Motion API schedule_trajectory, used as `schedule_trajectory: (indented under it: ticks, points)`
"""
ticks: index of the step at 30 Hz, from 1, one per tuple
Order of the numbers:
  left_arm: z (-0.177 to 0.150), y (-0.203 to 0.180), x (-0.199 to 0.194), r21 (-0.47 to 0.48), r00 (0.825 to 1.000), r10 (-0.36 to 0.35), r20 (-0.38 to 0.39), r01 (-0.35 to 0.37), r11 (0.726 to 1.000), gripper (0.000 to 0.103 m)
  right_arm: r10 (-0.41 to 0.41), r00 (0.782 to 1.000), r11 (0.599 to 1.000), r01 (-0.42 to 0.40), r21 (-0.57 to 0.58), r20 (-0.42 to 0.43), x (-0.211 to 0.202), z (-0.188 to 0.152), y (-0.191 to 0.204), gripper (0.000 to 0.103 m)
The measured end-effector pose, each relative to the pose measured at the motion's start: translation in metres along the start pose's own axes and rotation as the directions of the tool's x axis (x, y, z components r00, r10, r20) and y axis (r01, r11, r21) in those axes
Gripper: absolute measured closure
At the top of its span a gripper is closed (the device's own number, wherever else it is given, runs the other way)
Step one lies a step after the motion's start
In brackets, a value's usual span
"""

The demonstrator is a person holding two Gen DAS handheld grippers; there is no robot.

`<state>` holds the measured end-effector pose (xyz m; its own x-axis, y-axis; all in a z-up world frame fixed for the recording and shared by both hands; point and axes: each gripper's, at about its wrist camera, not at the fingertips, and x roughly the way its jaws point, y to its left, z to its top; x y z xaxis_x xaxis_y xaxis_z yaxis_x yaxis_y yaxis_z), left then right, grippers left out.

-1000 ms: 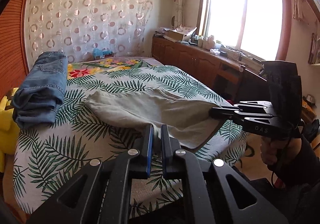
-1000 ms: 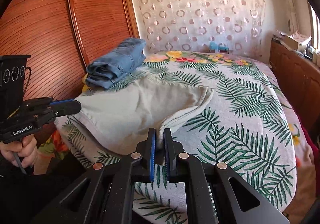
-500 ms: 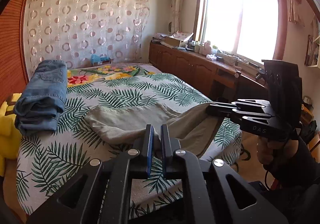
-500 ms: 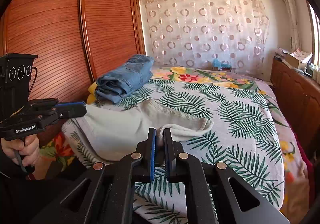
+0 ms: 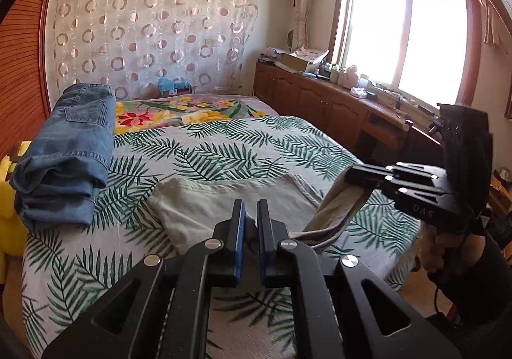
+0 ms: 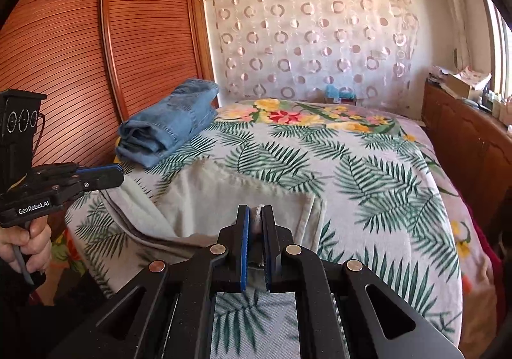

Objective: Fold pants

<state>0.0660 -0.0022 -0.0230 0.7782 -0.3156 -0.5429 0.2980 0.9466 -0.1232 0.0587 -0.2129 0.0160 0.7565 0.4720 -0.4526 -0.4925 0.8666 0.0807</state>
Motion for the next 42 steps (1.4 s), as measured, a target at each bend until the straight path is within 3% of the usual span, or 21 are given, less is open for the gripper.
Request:
schedule_trajectory:
  ticks: [20, 30, 33, 36, 38, 42]
  points:
    - [0.040, 0.022, 0.047, -0.011, 0.998, 0.065, -0.011, -0.065, 0.998, 0.095, -0.101, 0.995, 0.995, 0.101, 0.009, -0.023, 0.069, 0.033, -0.001, 0.096]
    - [0.021, 0.031, 0.072, -0.020, 0.991, 0.117, -0.062, -0.119, 0.993, 0.095, -0.089, 0.991, 0.995, 0.093, 0.035, -0.104, 0.096, 0.027, -0.007, 0.096]
    - [0.019, 0.031, 0.069, -0.031, 0.994, 0.090, -0.062, -0.093, 0.995, 0.094, -0.073, 0.990, 0.996, 0.078, 0.043, -0.118, 0.100, 0.027, -0.008, 0.096]
    - [0.016, 0.029, 0.063, -0.034, 0.995, 0.084, -0.055, -0.086, 0.996, 0.074, -0.074, 0.990, 0.996, 0.080, 0.043, -0.118, 0.098, 0.028, -0.011, 0.096]
    - [0.014, 0.028, 0.061, -0.035, 0.996, 0.077, -0.053, -0.079, 0.996, 0.054, -0.066, 0.991, 0.996, 0.073, 0.053, -0.114, 0.098, 0.030, -0.015, 0.096]
    - [0.008, 0.028, 0.061, -0.035, 0.995, 0.083, -0.064, -0.085, 0.996, 0.031, -0.050, 0.993, 0.997, 0.057, 0.060, -0.102, 0.091, 0.029, -0.017, 0.096]
